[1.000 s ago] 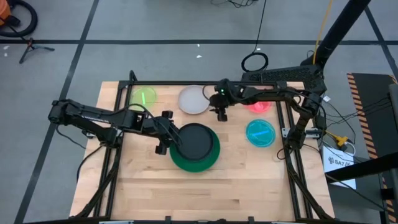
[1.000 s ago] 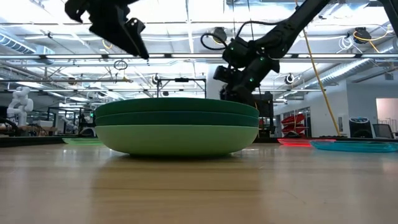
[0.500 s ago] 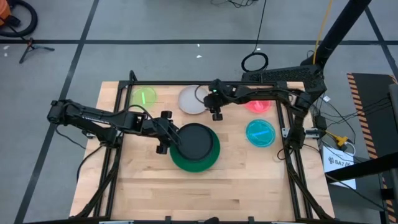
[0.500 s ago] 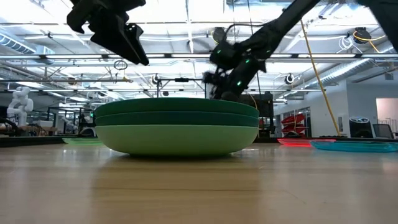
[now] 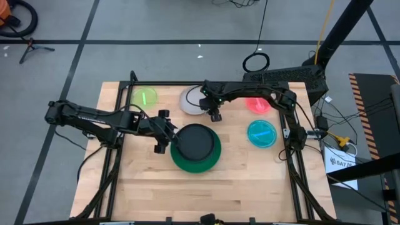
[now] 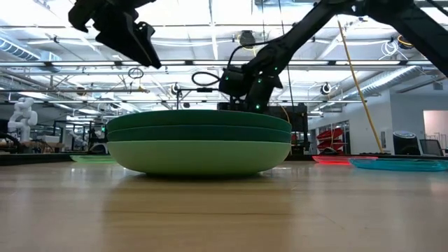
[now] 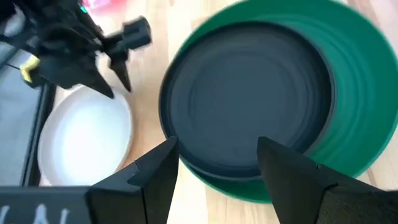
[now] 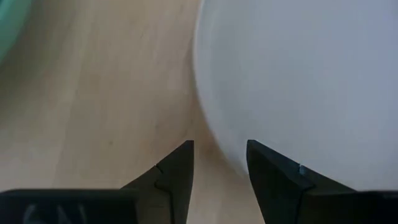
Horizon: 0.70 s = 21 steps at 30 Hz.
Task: Stack plastic plates
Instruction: Stack the white plate on top of the black plate
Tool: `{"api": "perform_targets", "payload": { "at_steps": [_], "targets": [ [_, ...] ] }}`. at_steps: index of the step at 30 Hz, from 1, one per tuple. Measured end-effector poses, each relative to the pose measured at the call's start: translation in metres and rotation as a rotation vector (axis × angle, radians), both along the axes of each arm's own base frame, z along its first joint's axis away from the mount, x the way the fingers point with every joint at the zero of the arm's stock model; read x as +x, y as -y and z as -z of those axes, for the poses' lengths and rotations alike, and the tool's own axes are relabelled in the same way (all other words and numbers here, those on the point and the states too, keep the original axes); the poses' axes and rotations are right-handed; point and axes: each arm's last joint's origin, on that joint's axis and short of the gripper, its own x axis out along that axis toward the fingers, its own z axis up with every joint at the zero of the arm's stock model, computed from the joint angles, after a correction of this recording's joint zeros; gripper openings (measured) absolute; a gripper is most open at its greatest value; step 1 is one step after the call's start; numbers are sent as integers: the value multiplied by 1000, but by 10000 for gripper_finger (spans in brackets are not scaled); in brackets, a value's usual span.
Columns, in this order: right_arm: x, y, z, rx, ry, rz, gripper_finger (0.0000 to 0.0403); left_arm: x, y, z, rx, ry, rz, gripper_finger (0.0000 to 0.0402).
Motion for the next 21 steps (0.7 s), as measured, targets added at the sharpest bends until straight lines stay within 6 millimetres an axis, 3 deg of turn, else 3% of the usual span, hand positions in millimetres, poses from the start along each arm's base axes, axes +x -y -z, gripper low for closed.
{"api": "perform_targets", "payload": {
  "at_steps": [6,14,21],
  "targets": [
    [0,1,3,2,-6,-2,120,0,0,-1,1,3,1,223],
    [0,0,3,8,-10,-11,15,1,0,-2,13,15,15,223],
    [-2,-7,-7,-1,-32,8,10,1,0,-2,-2,17,-1,223]
  ]
}}
